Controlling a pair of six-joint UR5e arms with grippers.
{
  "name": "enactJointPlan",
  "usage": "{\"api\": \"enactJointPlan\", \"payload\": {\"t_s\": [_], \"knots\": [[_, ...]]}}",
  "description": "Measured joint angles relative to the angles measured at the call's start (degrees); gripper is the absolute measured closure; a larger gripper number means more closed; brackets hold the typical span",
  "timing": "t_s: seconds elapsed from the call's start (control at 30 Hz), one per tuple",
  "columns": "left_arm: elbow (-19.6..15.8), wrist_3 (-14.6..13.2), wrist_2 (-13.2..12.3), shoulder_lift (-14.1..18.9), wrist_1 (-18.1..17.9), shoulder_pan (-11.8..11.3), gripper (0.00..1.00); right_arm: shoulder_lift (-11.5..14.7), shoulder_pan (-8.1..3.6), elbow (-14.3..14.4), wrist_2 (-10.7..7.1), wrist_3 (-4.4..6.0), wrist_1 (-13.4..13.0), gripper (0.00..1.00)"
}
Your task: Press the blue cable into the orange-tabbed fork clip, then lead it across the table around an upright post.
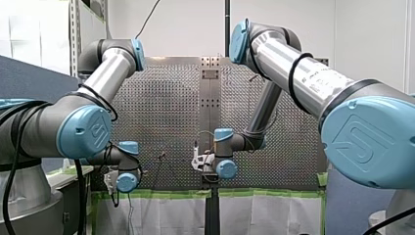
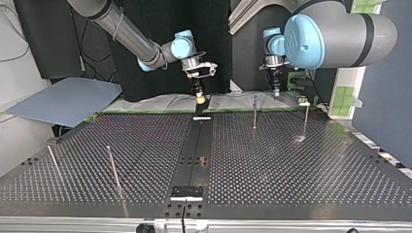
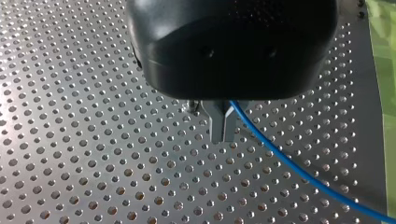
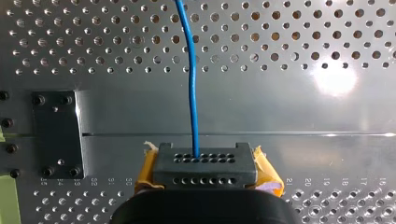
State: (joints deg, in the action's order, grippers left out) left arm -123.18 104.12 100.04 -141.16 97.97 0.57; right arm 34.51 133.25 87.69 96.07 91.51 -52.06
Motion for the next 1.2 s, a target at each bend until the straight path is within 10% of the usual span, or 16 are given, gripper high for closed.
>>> {"api": "enactJointPlan", "payload": {"t_s": [0.57, 1.2], "knots": [[5.58, -0.65, -3.25, -0.02, 5.32, -0.23, 1.00, 0.00, -0.10, -0.92, 0.13, -0.14, 0.14, 1.00], [14.98, 1.72, -3.23, -0.03, 14.73, -0.10, 1.00, -0.16, -2.81, -1.65, 1.66, -1.13, 0.69, 1.00]]}}
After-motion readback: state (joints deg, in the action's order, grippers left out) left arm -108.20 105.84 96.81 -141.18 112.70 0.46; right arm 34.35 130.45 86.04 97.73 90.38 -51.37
